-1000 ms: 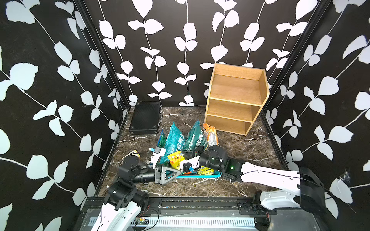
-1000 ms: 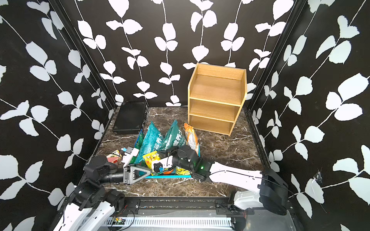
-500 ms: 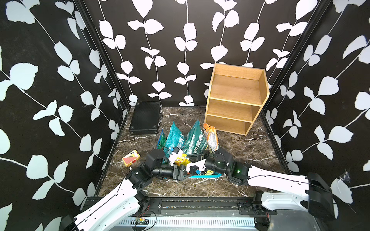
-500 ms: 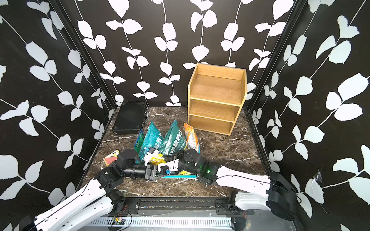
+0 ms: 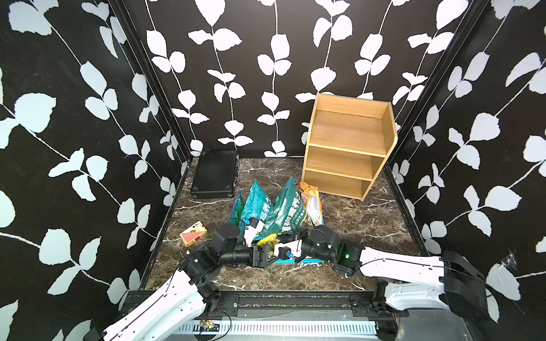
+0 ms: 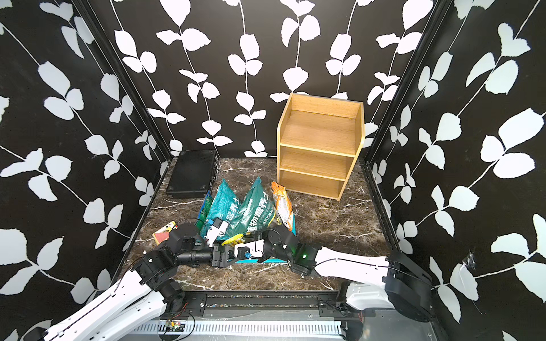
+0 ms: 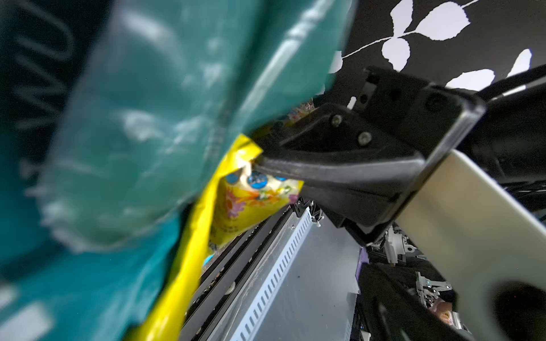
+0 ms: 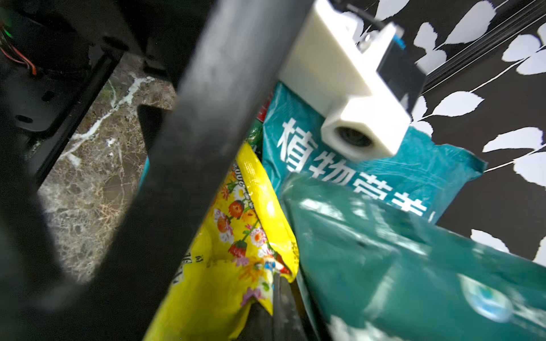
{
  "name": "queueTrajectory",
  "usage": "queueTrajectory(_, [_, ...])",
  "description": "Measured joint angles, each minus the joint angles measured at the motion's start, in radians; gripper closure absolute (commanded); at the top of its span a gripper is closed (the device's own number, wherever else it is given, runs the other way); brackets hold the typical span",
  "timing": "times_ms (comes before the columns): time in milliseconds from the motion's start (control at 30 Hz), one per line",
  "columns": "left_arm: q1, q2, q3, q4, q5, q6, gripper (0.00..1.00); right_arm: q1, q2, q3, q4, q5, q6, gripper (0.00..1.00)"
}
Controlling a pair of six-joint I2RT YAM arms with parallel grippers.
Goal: Take down the fertilizer bag from the shelf
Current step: Place the fertilizer bag in the storage box, then reset both arms
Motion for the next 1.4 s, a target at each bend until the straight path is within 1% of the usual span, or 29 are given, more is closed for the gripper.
queueTrajectory(133, [0.0,-0.042,0.0,-0.008,-0.013,0.003,0.01,0.001,0.003,-0.03,0.058,0.006,0.03,1.0])
queueTrajectory(267, [0.0,-0.083,0.002,-0.038,-0.019,0.017,0.01,0.004,0.011,-0.039,0.073,0.007,0.066,1.0])
queueTrajectory(333, [0.0,-0.091,0.022,-0.067,-0.024,0.029,0.01,0.007,0.019,-0.04,0.072,0.008,0.087,1.0])
queueTrajectory(367, [0.0,-0.094,0.043,-0.087,-0.03,0.037,0.01,0.01,0.021,-0.04,0.072,0.01,0.098,0.98])
queueTrajectory(400, [0.0,-0.096,0.065,-0.113,-0.042,0.045,0.01,0.014,0.021,-0.04,0.073,0.011,0.108,0.74])
queueTrajectory(433, [0.001,-0.1,0.085,-0.138,-0.053,0.053,0.01,0.016,0.018,-0.04,0.072,0.014,0.121,0.59])
queueTrajectory(467, [0.003,-0.104,0.111,-0.165,-0.07,0.063,0.01,0.019,0.013,-0.04,0.07,0.018,0.128,0.46])
queueTrajectory(500, [0.004,-0.11,0.137,-0.189,-0.095,0.072,0.01,0.021,0.002,-0.04,0.063,0.023,0.138,0.35])
queueTrajectory(533, [0.004,-0.117,0.165,-0.216,-0.125,0.081,0.01,0.023,-0.015,-0.04,0.048,0.03,0.146,0.03])
queueTrajectory(567, [0.004,-0.129,0.196,-0.238,-0.159,0.092,0.01,0.023,-0.041,-0.04,0.023,0.033,0.156,0.01])
queueTrajectory(667, [0.003,-0.178,0.285,-0.274,-0.3,0.127,0.01,0.03,-0.138,-0.034,-0.063,0.031,0.177,0.01])
queueTrajectory(767, [0.003,-0.241,0.353,-0.273,-0.468,0.166,0.01,0.037,-0.239,0.035,-0.165,0.04,0.197,0.01])
queueTrajectory(833, [0.003,-0.278,0.378,-0.271,-0.599,0.188,0.01,0.037,-0.307,0.098,-0.195,0.077,0.219,0.01])
queueTrajectory(933, [0.003,-0.319,0.365,-0.247,-0.792,0.238,0.01,0.036,-0.443,0.152,-0.191,0.204,0.26,0.01])
queueTrajectory(1000, [0.003,-0.322,0.343,-0.234,-0.962,0.268,0.01,0.032,-0.539,0.145,-0.159,0.353,0.284,0.0])
queueTrajectory(1067, [0.005,-0.31,0.296,-0.186,-1.128,0.297,0.01,0.0,-0.617,0.105,-0.093,0.501,0.303,0.0])
queueTrajectory(1133, [0.024,-0.282,0.22,-0.086,-1.269,0.344,0.01,-0.069,-0.676,0.039,-0.039,0.632,0.326,0.0])
queueTrajectory(1200, [0.078,-0.221,0.127,0.04,-1.402,0.385,0.01,-0.176,-0.689,-0.03,-0.025,0.734,0.37,0.0])
queueTrajectory(1233, [0.107,-0.19,0.087,0.1,-1.447,0.404,0.01,-0.228,-0.679,-0.056,-0.029,0.766,0.394,0.0])
queueTrajectory(1300, [0.182,-0.105,-0.01,0.254,-1.523,0.477,0.01,-0.361,-0.637,-0.105,-0.043,0.81,0.454,0.0])
queueTrajectory(1400, [0.282,0.038,-0.127,0.457,-1.579,0.573,0.01,-0.584,-0.539,-0.152,-0.052,0.813,0.559,0.0])
